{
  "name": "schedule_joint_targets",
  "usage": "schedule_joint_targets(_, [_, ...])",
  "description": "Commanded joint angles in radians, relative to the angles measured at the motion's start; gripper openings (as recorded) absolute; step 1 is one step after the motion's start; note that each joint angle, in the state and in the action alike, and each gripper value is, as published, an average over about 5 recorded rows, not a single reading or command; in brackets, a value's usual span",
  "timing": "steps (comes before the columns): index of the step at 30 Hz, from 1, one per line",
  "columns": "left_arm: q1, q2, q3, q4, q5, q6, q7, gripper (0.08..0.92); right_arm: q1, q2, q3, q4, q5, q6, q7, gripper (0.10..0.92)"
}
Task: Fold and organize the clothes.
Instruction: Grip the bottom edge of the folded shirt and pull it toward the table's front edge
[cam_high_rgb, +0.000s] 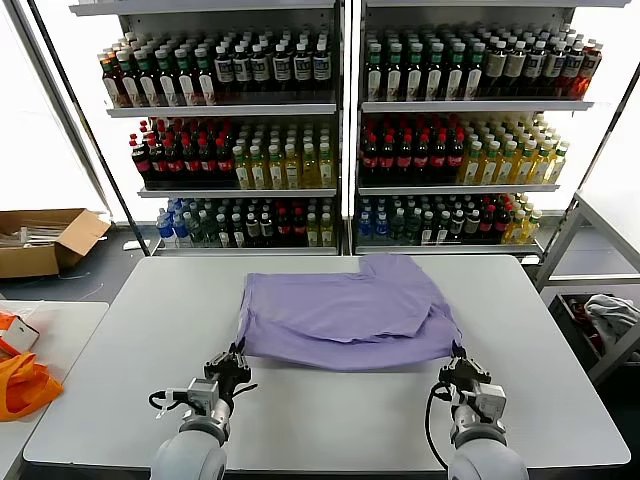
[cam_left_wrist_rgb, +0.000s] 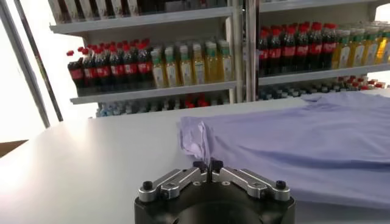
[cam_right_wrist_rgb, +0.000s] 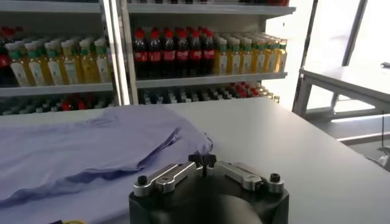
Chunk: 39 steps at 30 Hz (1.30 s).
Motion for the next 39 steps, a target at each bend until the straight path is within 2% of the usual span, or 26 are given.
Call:
schedule_joint_targets(1, [0.261, -0.009, -0.014, -0.180, 0.007, -0.022, -0.014, 0.095, -0.205, 0.004, 0.014, 0.093, -0.034, 0.015, 0.025, 0.108])
schedule_joint_targets(10, [0.337, -0.019, -0.024, -0.188, 0.016, -0.039, -0.022, 0.095, -0.268, -0.004, 0.005, 0.113, -0.054, -0.004, 0.060, 0.108])
schedule_joint_targets(30, [0.347, -0.033, -0.017, -0.161, 0.041, -0.074, -0.008, 0.095, -0.277, -0.006, -0.025, 0.101, -0.089, -0.011, 0.052, 0.111])
schedule_joint_targets(33, [0.334, -0.039, -0.008, -0.167, 0.040, -0.079, -0.011, 0.097, -0.274, -0.011, -0.020, 0.114, -0.087, -0.014, 0.050, 0.157])
schedule_joint_targets(35, [0.321, -0.043, -0.004, -0.170, 0.040, -0.078, -0.018, 0.110, -0.271, -0.015, -0.011, 0.124, -0.082, -0.016, 0.049, 0.217])
schedule_joint_targets(39, [0.297, -0.046, 0.001, -0.176, 0.039, -0.073, -0.024, 0.209, -0.261, -0.030, 0.008, 0.137, -0.066, -0.021, 0.040, 0.329])
